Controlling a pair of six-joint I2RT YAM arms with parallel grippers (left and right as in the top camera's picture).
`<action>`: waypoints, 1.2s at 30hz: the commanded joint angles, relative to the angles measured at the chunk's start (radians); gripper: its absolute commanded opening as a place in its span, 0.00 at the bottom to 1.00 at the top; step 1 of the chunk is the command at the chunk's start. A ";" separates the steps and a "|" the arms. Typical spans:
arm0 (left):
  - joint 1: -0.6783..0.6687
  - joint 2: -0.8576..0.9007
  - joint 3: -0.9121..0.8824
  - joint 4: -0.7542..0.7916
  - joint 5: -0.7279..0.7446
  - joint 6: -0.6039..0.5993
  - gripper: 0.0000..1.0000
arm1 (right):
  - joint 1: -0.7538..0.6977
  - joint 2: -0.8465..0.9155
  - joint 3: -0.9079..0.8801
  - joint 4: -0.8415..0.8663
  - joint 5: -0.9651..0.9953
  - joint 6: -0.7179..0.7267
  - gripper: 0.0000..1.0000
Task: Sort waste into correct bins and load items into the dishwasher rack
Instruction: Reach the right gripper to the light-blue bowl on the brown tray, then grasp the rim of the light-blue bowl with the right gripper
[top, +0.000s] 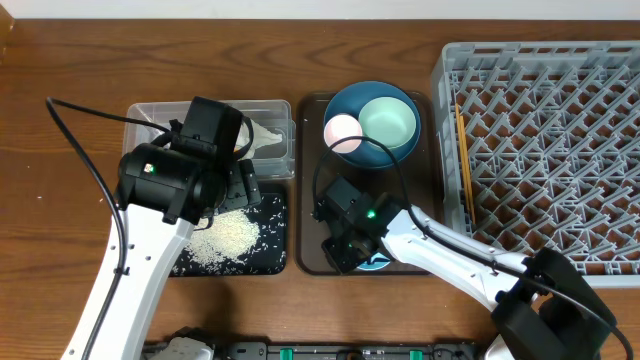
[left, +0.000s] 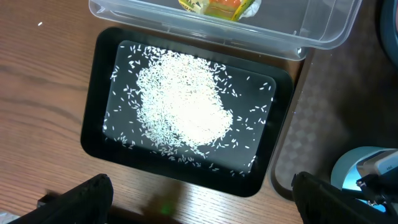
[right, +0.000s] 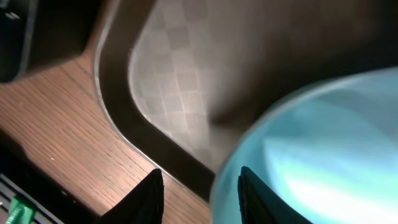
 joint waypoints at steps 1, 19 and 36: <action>0.005 0.003 -0.002 -0.003 -0.016 0.005 0.95 | 0.011 0.005 0.012 -0.018 0.046 0.003 0.37; 0.005 0.003 -0.002 -0.003 -0.016 0.005 0.95 | 0.011 0.005 0.012 -0.026 0.247 0.025 0.31; 0.005 0.003 -0.002 -0.003 -0.016 0.005 0.95 | 0.011 0.005 0.012 -0.019 0.338 0.026 0.31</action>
